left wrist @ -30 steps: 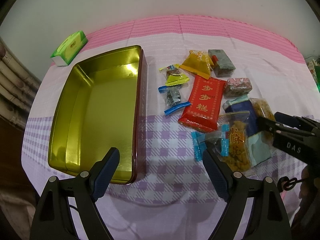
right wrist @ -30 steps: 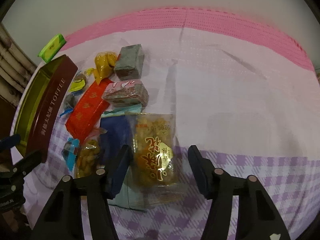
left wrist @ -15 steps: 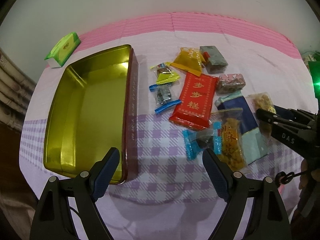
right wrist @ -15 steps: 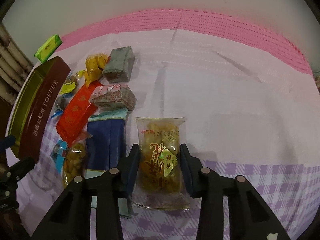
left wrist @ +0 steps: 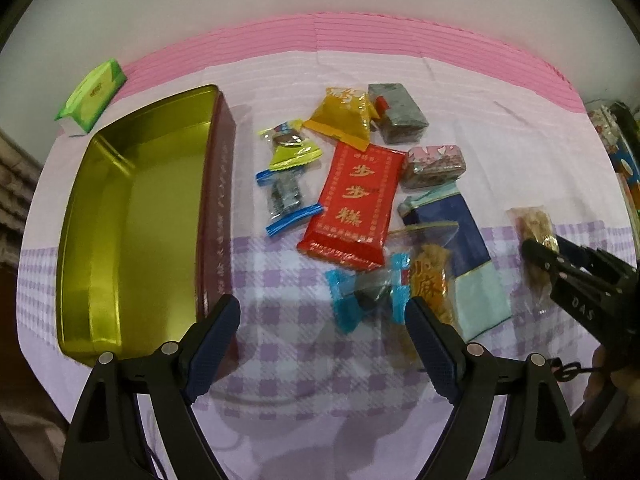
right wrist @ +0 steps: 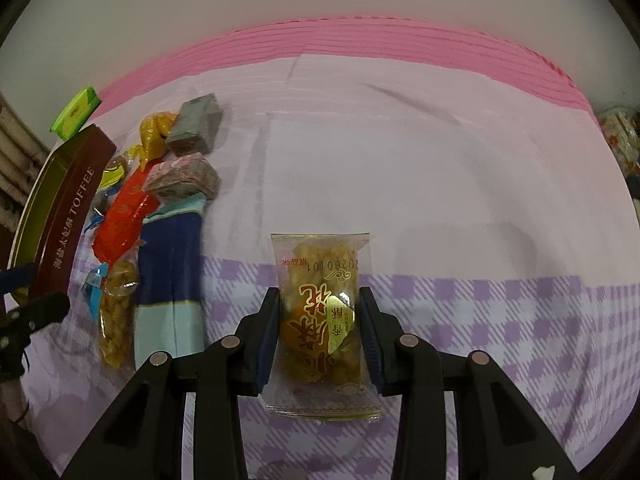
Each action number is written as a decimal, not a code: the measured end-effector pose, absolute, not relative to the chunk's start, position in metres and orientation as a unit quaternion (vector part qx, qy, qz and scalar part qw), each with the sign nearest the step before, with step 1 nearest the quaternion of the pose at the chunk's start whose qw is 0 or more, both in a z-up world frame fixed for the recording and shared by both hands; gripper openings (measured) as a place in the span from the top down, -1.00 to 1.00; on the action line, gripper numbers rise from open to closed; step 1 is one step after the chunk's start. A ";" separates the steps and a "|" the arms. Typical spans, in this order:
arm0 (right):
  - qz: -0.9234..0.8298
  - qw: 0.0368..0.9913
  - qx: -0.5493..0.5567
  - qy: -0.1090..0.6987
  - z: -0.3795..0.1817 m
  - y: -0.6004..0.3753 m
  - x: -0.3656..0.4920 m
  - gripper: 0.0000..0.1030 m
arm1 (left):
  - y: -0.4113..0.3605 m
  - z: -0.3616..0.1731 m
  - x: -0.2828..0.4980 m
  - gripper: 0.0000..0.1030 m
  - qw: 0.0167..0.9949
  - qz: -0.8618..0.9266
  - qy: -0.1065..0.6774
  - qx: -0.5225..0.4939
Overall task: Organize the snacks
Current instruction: 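Grasp the teal-wrapped candy with the left tool while the right tool holds the bag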
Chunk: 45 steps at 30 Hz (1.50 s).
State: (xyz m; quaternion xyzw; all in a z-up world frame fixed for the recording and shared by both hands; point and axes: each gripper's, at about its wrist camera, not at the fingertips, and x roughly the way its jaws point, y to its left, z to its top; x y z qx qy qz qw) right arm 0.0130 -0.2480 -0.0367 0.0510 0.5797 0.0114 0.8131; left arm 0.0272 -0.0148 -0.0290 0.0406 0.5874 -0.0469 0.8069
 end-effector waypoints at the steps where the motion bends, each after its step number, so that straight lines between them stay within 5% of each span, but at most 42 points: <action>1: 0.010 0.813 0.053 0.579 -0.036 -0.250 0.011 0.31 | -0.016 -0.030 0.029 -0.62 0.805 -0.050 0.590 0.040; 20: 0.011 0.815 0.063 0.575 -0.034 -0.256 0.007 0.31 | -0.021 -0.063 0.060 -0.41 0.771 -0.049 0.635 0.018; 36: 0.011 0.815 0.063 0.576 -0.033 -0.256 0.007 0.31 | -0.020 -0.074 0.052 -0.06 0.766 -0.056 0.639 0.028; 45: 0.010 0.815 0.063 0.575 -0.033 -0.256 0.007 0.31 | -0.027 -0.068 0.062 -0.06 0.768 -0.058 0.637 0.034</action>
